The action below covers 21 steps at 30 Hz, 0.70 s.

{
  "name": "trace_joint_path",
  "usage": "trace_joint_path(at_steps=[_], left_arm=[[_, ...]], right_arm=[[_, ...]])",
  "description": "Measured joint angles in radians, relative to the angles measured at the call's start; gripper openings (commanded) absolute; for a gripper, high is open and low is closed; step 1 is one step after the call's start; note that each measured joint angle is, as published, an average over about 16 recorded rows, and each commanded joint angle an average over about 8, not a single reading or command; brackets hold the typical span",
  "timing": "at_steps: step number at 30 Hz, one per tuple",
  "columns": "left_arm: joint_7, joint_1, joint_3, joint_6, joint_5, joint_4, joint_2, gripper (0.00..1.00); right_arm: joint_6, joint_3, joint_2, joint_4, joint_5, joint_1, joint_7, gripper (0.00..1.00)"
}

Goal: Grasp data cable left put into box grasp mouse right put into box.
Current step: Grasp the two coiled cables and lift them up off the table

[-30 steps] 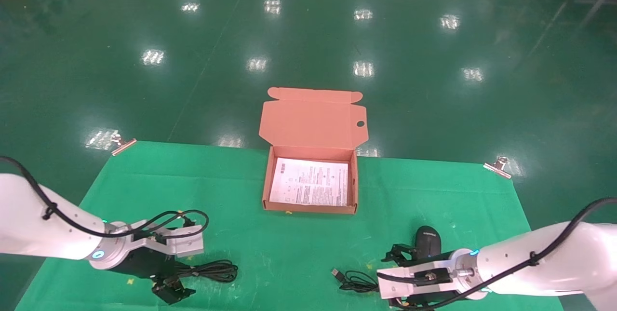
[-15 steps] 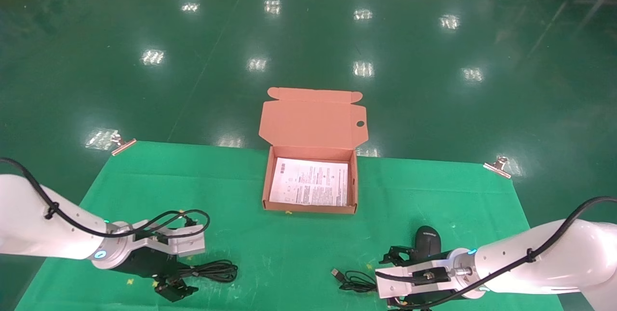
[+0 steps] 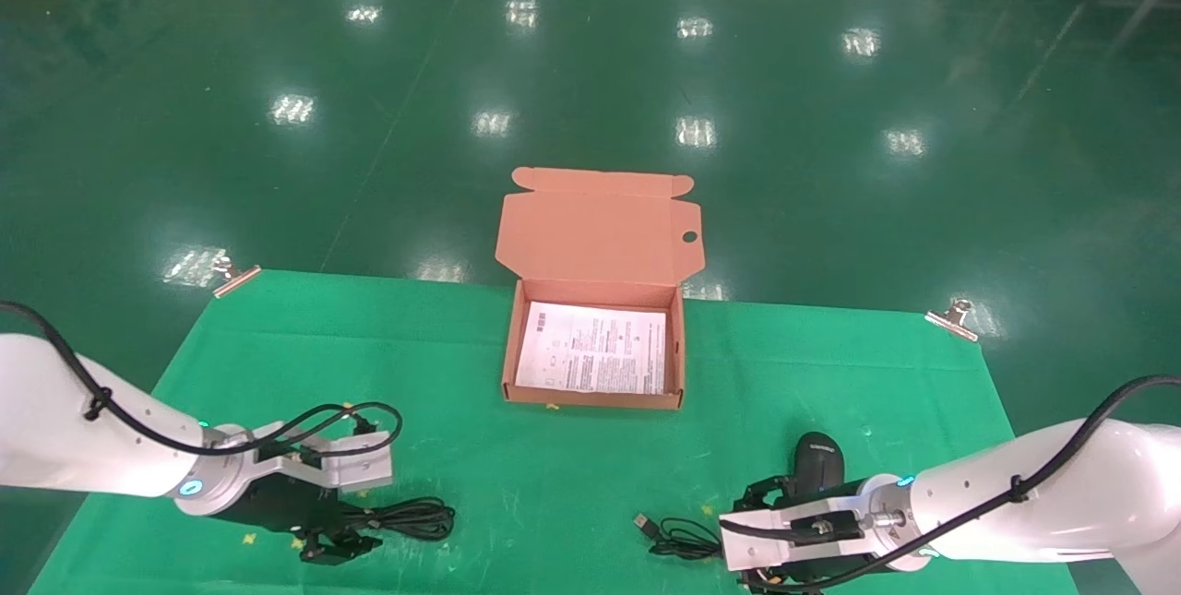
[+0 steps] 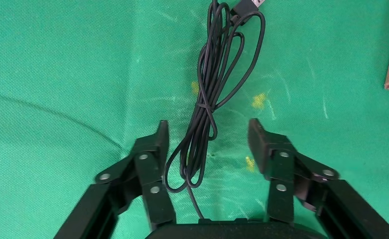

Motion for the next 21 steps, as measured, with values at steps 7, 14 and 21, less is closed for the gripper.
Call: trace_joint_path(at_steps=[7, 14, 21], left_arm=[[-0.001, 0.0, 0.0, 0.001, 0.001, -0.003, -0.001, 0.0], [-0.001, 0.001, 0.001, 0.002, 0.001, -0.005, -0.001, 0.0], [0.001, -0.001, 0.0, 0.004, -0.001, -0.009, -0.003, 0.0]], right_arm=[[0.0, 0.0, 0.001, 0.002, 0.0, 0.0, 0.001, 0.0], [-0.001, 0.0, 0.001, 0.003, -0.001, -0.001, 0.001, 0.0], [-0.003, 0.004, 0.007, 0.009, 0.004, 0.002, 0.003, 0.0]])
